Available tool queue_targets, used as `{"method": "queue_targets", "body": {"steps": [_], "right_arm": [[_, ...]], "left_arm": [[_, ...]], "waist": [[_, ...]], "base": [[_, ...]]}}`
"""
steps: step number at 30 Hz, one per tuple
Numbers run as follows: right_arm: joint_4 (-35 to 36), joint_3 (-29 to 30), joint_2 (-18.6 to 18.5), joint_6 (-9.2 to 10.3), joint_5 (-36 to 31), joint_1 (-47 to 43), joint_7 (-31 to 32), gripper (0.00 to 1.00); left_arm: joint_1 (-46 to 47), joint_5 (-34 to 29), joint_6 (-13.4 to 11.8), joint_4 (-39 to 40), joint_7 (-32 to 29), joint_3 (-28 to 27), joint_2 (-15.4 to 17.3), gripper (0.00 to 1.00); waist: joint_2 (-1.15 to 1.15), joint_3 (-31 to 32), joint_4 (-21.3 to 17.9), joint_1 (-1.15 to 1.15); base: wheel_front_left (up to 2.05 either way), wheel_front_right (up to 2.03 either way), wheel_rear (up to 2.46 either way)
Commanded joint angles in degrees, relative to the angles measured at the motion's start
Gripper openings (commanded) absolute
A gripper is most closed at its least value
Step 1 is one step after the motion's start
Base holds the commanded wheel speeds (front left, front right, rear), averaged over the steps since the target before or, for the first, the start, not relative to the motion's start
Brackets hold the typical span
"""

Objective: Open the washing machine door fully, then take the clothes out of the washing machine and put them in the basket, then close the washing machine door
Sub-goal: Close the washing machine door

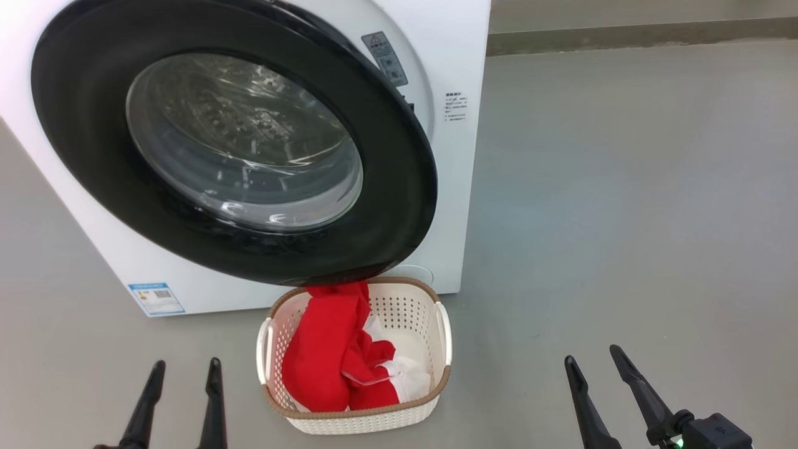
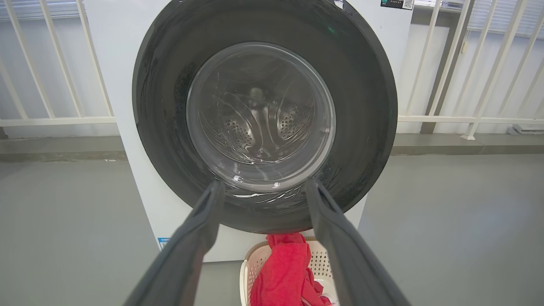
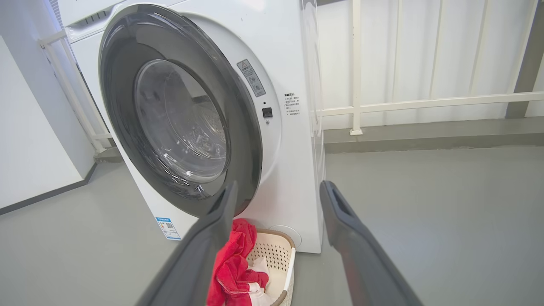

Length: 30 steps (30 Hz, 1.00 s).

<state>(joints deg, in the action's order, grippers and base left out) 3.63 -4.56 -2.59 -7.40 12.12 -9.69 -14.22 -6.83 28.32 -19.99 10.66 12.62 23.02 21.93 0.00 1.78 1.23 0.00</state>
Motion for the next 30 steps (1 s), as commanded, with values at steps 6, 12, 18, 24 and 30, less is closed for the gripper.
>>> {"method": "queue_targets", "body": {"steps": [6, 12, 18, 24, 30], "right_arm": [[0.6, -2.4, -0.3, -0.09, -0.5, 2.3, 0.2, 0.00], [-1.0, -3.6, -0.3, -0.09, -1.3, 6.2, 0.4, 0.00], [-3.4, -4.3, -0.3, -0.09, -2.5, 11.9, 0.4, 0.00], [-6.9, -5.6, -0.3, -0.09, -4.0, 19.3, 0.3, 0.00], [-10.7, -7.6, -1.0, -0.09, -4.5, 27.0, 0.0, 0.00]], "left_arm": [[2.6, -0.7, 0.1, 1.8, -0.4, -0.5, 0.9, 1.00], [3.6, -1.1, 0.6, 2.4, -0.6, 0.9, 0.4, 1.00], [5.3, -1.5, 1.4, 3.0, -0.3, 1.9, -0.3, 1.00], [7.6, -1.8, 2.2, 3.1, 0.4, 2.1, -0.9, 1.00], [9.5, -2.4, 2.8, 2.4, 1.2, 1.7, -1.4, 1.00]], "waist": [[0.00, -0.8, 2.2, 0.00], [0.00, -2.3, 4.9, 0.00], [0.00, -5.0, 7.4, 0.00], [0.00, -8.9, 10.1, 0.00], [0.00, -12.9, 12.0, 0.00]], "base": [[0.00, 0.00, 0.00], [0.00, 0.00, 0.00], [0.00, 0.00, 0.00], [0.00, 0.00, 0.00], [0.00, 0.00, 0.00]]}}
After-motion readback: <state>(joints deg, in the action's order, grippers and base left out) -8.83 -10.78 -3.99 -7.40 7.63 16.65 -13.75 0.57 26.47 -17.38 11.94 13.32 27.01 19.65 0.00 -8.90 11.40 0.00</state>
